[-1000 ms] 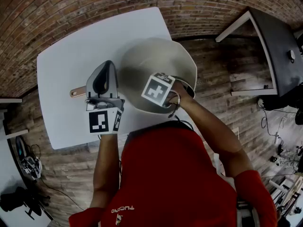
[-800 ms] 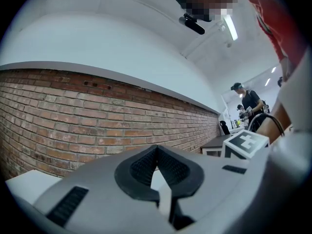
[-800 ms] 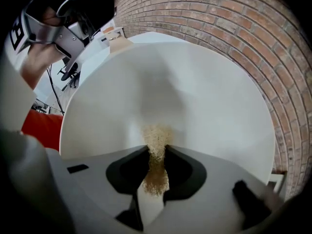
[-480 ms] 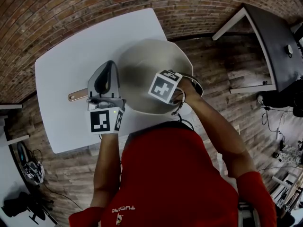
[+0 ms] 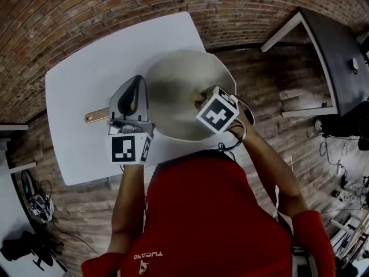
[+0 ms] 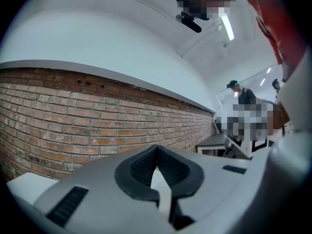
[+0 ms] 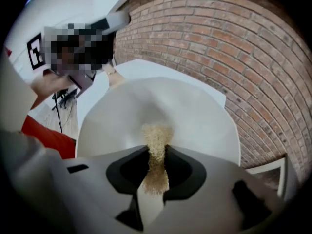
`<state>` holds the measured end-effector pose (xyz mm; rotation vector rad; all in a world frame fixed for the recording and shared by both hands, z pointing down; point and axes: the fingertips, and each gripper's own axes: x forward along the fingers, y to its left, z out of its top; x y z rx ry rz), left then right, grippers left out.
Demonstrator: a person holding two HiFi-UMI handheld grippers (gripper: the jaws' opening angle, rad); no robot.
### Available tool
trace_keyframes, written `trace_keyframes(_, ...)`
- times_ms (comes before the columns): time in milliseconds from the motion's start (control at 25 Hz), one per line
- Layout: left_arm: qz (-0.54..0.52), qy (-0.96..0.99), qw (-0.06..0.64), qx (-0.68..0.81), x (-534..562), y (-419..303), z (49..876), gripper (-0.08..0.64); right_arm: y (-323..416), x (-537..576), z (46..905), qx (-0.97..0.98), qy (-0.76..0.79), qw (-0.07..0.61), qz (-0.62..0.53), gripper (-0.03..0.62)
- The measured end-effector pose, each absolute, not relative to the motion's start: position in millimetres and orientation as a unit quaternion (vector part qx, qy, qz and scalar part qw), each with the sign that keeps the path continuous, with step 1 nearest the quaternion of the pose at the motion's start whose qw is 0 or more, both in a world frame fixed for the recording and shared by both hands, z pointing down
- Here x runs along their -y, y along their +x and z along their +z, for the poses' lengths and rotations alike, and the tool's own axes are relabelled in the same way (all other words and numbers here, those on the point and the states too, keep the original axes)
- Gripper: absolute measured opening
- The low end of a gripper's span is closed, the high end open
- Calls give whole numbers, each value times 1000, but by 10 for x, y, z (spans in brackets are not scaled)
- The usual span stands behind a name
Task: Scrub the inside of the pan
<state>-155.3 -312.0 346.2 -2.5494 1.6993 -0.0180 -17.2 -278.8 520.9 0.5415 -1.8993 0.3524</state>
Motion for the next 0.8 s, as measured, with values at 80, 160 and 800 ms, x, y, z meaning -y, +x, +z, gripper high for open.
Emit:
trace_keyframes(80,-8,-833,40,-552,3109,-1539,3433,12,-222,2819,5041,826,248,481,156,87)
trace_keyframes(160,-8,-835,41,-549,3105,-1519,3399,12,-263,2873,4859,851,269,425,153,87)
trace_keyframes(800,-1,-859,35,-511,3026,-1199,2952,12,-412,3016,3174,950,313,5,22,87)
